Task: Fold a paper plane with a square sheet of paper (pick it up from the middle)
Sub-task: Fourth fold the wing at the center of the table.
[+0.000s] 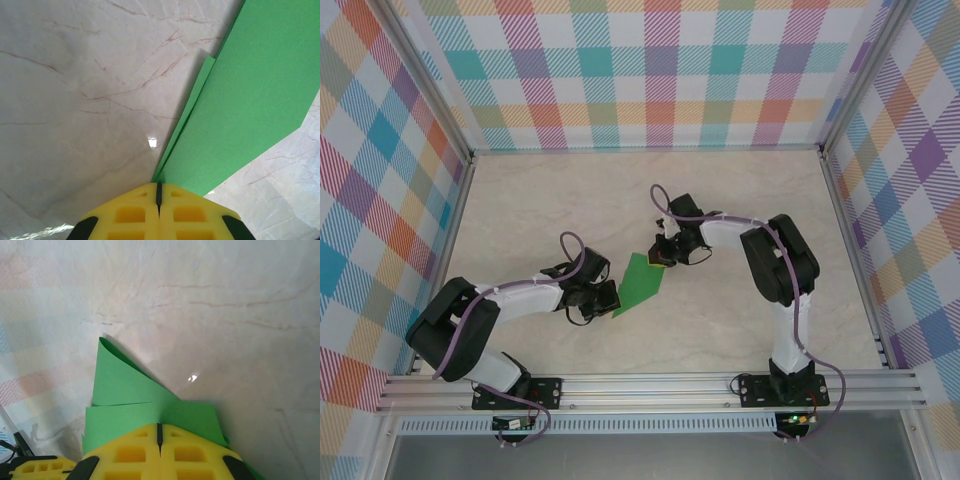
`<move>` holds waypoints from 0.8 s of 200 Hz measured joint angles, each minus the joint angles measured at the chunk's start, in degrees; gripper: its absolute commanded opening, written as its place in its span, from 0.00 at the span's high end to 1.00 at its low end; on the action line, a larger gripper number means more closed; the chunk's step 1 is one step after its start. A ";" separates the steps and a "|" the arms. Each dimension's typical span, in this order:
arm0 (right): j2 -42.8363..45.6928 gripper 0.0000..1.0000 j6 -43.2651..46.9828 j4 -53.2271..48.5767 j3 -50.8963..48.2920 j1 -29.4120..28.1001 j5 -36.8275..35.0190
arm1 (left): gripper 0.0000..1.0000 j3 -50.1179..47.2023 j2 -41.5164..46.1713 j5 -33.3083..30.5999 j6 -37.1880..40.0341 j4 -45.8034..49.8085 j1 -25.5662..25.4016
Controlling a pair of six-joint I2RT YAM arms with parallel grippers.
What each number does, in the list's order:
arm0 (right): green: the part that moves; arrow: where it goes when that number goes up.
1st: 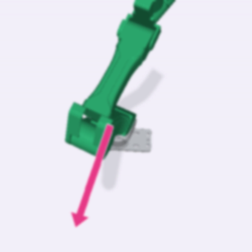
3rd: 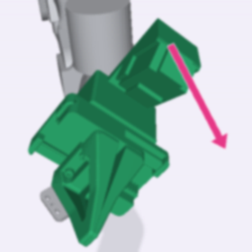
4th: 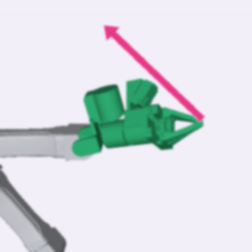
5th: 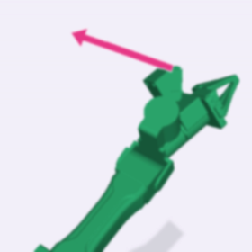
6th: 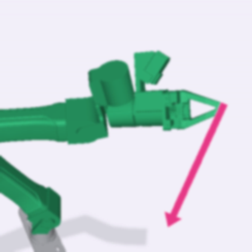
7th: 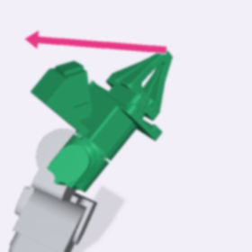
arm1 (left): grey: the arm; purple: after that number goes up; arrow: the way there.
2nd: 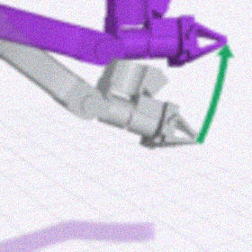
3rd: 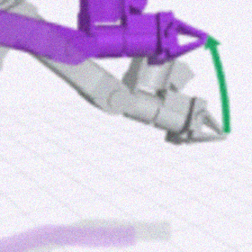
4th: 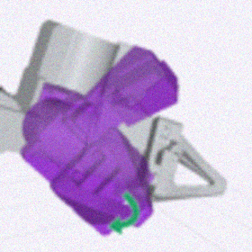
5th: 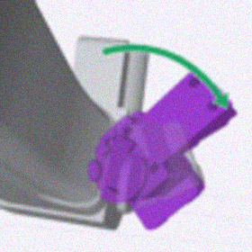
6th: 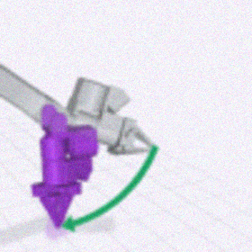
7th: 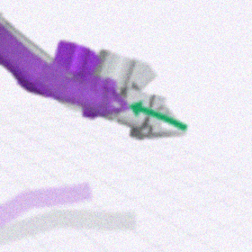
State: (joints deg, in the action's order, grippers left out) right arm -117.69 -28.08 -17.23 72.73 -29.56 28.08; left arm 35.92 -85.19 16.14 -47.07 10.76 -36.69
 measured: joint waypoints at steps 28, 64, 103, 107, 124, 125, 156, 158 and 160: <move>-0.50 0.97 -0.15 -1.53 2.12 1.81 -2.69 | 1.00 0.15 0.02 0.11 0.20 0.11 0.00; 1.27 0.83 -1.01 -3.26 2.69 4.20 -7.58 | 0.86 1.14 0.07 0.28 0.42 2.29 -0.02; 11.69 0.58 -6.19 -1.31 -4.20 4.11 -6.78 | 0.51 5.46 0.13 -1.88 1.25 7.87 -0.07; 12.70 0.56 -6.38 -1.05 -5.11 3.89 -6.47 | 0.48 6.03 0.17 -2.27 1.07 8.22 -0.07; 16.96 0.47 -9.46 0.50 -9.18 2.29 -5.55 | 0.38 8.44 0.74 -4.24 1.16 8.85 -0.07; 17.22 0.46 -9.44 0.68 -9.49 2.14 -5.44 | 0.37 8.61 0.83 -4.37 0.98 8.85 -0.04; 19.50 0.40 -14.58 3.61 -13.64 -1.79 -3.19 | 0.24 11.06 2.73 -7.52 1.66 8.76 0.48; 19.47 0.40 -14.88 3.85 -13.75 -2.10 -3.10 | 0.23 11.15 2.80 -7.76 1.44 8.76 0.50; 19.43 0.40 -14.97 4.02 -13.86 -2.34 -3.06 | 0.23 11.21 2.89 -7.89 1.51 8.76 0.55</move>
State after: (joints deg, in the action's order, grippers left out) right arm -98.26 -43.05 -13.21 58.87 -31.90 25.02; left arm 47.13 -82.30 8.25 -45.56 19.53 -36.14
